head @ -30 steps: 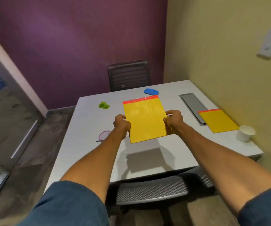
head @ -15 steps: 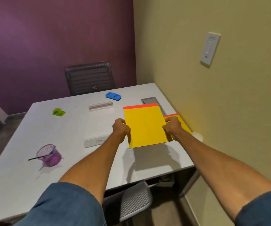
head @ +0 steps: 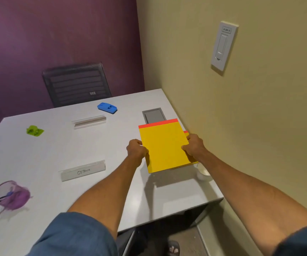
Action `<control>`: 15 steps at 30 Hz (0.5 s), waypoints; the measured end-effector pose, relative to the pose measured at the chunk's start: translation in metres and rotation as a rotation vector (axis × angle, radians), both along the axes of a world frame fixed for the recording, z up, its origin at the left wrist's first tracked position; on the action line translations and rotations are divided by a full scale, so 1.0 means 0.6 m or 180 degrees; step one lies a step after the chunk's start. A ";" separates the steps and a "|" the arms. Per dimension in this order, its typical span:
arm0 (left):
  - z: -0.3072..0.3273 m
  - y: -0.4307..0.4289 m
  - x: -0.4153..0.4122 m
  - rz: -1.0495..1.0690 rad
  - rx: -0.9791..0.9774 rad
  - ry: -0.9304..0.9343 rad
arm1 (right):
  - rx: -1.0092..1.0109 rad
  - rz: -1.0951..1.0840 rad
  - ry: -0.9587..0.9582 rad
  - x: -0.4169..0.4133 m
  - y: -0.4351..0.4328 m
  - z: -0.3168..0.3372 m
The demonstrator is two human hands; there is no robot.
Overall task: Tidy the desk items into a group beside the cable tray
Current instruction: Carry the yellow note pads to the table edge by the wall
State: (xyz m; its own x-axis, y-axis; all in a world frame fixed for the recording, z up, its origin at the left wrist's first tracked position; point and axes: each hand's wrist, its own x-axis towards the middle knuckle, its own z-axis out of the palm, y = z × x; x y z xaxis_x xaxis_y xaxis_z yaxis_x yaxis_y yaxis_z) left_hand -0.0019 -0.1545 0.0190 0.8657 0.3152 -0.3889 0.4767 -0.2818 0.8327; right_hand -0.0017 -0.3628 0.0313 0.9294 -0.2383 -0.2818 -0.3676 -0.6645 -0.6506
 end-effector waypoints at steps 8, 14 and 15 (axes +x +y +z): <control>-0.097 -0.051 0.100 0.0044 -0.0002 0.0286 | -0.0345 -0.0092 0.0293 0.104 -0.033 -0.088; -0.164 -0.079 0.153 -0.0149 0.0245 0.0435 | -0.0736 -0.0081 0.0562 0.159 -0.052 -0.159; -0.172 -0.084 0.159 -0.0243 0.0327 0.0435 | -0.0778 -0.0087 0.0590 0.165 -0.055 -0.169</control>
State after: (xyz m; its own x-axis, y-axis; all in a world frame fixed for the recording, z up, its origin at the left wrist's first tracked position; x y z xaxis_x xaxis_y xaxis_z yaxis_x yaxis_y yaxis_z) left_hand 0.0934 -0.2047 -0.0844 0.8299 0.2947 -0.4737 0.5574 -0.4016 0.7267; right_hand 0.0972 -0.3955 -0.0699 0.8598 -0.3442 -0.3773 -0.4851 -0.7812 -0.3928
